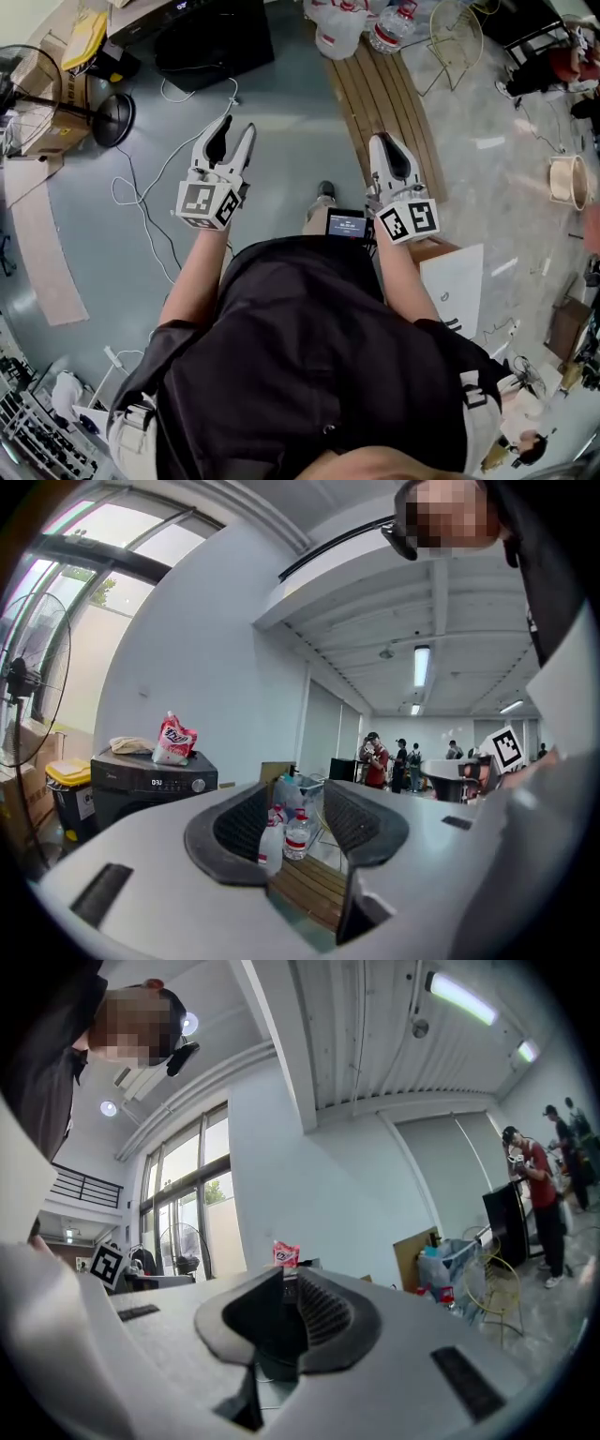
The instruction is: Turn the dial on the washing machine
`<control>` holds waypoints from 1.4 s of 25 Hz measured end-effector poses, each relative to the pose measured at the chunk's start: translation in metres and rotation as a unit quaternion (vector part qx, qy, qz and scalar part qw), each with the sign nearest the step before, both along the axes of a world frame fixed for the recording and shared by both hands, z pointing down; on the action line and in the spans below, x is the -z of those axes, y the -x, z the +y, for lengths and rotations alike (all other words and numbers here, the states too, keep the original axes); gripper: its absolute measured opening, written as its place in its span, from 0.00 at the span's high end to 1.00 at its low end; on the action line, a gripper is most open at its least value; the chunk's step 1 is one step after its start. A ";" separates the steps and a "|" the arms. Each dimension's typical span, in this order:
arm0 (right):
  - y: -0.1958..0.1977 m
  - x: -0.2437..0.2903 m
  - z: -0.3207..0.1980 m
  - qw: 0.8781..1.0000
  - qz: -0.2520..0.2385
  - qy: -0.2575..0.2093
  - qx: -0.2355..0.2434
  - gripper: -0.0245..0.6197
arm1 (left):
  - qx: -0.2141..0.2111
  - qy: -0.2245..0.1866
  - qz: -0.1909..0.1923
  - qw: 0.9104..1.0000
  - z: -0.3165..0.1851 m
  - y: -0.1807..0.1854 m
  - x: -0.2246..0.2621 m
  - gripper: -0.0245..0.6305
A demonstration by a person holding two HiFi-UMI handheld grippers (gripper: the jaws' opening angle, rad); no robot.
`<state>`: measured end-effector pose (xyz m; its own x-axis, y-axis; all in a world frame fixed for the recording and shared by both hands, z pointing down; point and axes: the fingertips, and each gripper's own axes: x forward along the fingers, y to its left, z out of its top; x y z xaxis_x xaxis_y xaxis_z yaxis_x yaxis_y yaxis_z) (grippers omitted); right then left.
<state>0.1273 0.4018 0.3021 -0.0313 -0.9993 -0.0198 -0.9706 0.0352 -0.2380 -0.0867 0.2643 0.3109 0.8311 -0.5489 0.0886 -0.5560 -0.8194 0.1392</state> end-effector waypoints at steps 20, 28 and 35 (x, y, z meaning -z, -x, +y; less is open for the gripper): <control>-0.119 -0.006 -0.172 0.990 -0.018 0.007 0.142 0.89 | 0.126 0.002 0.007 0.992 -0.114 -0.105 0.014 0.70; -0.125 -0.021 -0.263 0.987 -0.005 0.028 0.157 0.88 | 0.145 -0.003 -0.005 0.989 -0.194 -0.099 -0.018 0.70; -0.102 0.011 -0.385 0.976 0.057 0.028 0.209 0.89 | 0.150 -0.023 -0.036 0.988 -0.294 -0.086 -0.023 0.70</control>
<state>0.2298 0.0168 0.2912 -0.4353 -0.8982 0.0612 -0.8946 0.4238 -0.1417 -0.0010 -0.0301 0.3341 0.6224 -0.7747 0.1115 -0.7823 -0.6203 0.0566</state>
